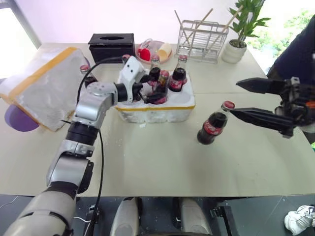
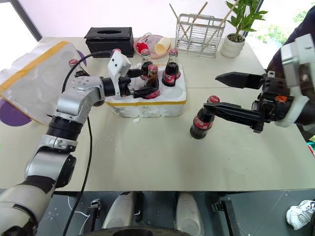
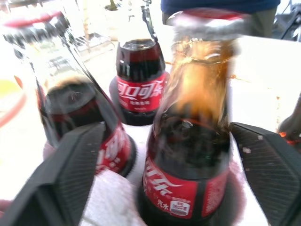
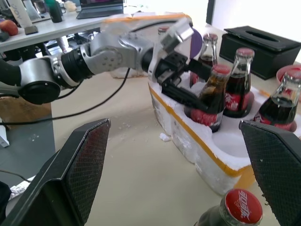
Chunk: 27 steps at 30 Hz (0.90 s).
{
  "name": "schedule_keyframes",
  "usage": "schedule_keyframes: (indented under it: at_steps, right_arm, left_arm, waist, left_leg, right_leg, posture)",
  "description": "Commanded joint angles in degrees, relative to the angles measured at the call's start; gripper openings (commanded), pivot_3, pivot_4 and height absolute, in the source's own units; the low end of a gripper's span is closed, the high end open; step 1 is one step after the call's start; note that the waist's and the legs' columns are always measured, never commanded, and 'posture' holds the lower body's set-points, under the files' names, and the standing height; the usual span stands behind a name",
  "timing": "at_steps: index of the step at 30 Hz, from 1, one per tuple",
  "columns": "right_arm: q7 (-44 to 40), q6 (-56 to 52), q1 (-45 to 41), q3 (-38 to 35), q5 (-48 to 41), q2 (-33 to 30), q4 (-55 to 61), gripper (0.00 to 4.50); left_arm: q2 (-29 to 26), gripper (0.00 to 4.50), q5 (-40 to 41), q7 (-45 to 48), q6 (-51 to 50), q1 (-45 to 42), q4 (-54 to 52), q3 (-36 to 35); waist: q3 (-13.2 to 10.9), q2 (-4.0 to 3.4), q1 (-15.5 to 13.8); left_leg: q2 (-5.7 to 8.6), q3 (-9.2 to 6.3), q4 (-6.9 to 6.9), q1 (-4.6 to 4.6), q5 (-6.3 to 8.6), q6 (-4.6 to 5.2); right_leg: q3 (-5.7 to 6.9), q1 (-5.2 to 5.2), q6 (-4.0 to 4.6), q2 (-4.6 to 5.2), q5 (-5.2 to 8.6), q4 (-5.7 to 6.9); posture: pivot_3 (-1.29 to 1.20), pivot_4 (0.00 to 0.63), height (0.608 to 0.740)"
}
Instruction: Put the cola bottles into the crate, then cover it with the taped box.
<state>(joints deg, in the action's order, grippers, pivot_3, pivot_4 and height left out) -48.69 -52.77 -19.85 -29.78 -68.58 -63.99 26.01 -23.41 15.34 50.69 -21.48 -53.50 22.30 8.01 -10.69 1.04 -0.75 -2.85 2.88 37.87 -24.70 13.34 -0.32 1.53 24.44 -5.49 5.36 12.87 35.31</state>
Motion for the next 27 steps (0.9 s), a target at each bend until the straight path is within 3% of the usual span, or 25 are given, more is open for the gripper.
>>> schedule_keyframes:
  at_steps: [1, 5, 8, 13, 20, 27]
  right_arm:
    - [0.0, 2.0, -1.7, 0.7, 0.9, 0.6, 0.2, 4.50]
    - [-0.1, 2.5, -1.9, 1.4, 1.2, 1.1, 0.1, 4.50]
    - [-0.2, 2.8, -1.9, 1.8, 1.8, 1.8, -0.2, 4.50]
    - [-0.6, 3.5, -2.5, 3.2, 2.9, 2.7, -0.7, 4.50]
    - [-2.1, 3.6, -4.5, 5.3, 3.3, 2.5, -1.7, 4.50]
    - [-2.6, 3.0, -5.9, 6.1, 2.0, 2.4, -0.6, 4.50]
  left_arm:
    - [-1.3, 4.43, 5.3, -0.2, -2.2, 2.0, -8.8, -6.8]
    - [-6.0, 4.43, 13.6, -2.6, -9.7, 10.5, -23.4, -16.9]
    - [-9.3, 4.43, 11.9, -10.2, -10.4, 19.7, -31.2, -24.3]
    - [-10.7, 4.43, 9.6, -18.8, -12.1, 28.2, -34.2, -29.2]
    - [-10.1, 4.43, 6.7, -25.2, -10.2, 30.2, -29.9, -29.6]
    - [-9.5, 4.43, 4.7, -23.3, -5.4, 26.4, -20.8, -25.0]
  waist:
    - [0.0, 0.00, 0.2]
    - [0.0, -0.01, 0.8]
    - [0.0, -0.03, 1.1]
    - [0.0, -0.01, 0.2]
    - [0.0, 0.01, -0.1]
    - [0.0, 0.01, -0.1]
  left_leg:
    - [0.00, -0.01, 0.00, 0.00, 0.00, 0.01]
    - [-0.07, -0.01, -0.01, 0.00, 0.02, 0.03]
    - [-0.09, -0.03, -0.01, 0.08, 0.02, 0.03]
    - [-0.08, -0.03, 0.15, 0.15, 0.02, 0.02]
    - [-0.04, 0.00, 0.20, 0.11, 0.03, 0.00]
    - [-0.05, 0.02, 0.12, 0.12, 0.03, 0.00]
  right_leg:
    - [0.00, 0.01, -0.01, 0.00, -0.01, 0.00]
    - [0.00, 0.06, -0.18, -0.02, -0.10, 0.10]
    - [0.01, 0.06, -0.19, -0.03, -0.10, 0.23]
    - [0.01, -0.10, 0.03, -0.02, 0.02, 0.23]
    - [0.01, -0.14, 0.06, 0.05, 0.01, 0.13]
    - [0.03, -0.09, 0.06, 0.03, 0.01, 0.14]
  posture:
    - [0.00, 0.150, 0.740]
    - [0.00, 0.150, 0.740]
    - [0.00, 0.150, 0.740]
    - [0.00, 0.150, 0.740]
    - [0.00, 0.150, 0.740]
    - [0.00, 0.150, 0.740]
